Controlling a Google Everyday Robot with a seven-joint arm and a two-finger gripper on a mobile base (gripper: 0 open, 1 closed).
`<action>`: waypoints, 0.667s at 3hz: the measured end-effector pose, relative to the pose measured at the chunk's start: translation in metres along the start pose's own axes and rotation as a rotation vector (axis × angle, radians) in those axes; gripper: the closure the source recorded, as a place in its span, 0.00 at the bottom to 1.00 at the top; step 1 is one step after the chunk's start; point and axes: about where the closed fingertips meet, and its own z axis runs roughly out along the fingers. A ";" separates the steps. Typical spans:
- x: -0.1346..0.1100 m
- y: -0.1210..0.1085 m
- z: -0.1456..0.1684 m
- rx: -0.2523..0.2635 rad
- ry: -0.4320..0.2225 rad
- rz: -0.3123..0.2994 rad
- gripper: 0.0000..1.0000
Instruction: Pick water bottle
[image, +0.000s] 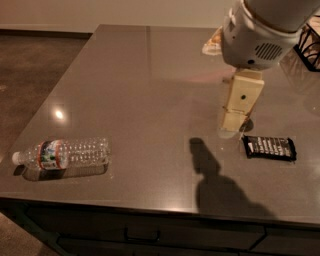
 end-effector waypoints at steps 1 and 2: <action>-0.045 0.005 0.021 -0.041 -0.026 -0.109 0.00; -0.070 0.011 0.038 -0.077 -0.041 -0.162 0.00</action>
Offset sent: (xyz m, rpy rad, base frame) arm -0.0100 0.1064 -0.0404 -0.0134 0.0806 0.2559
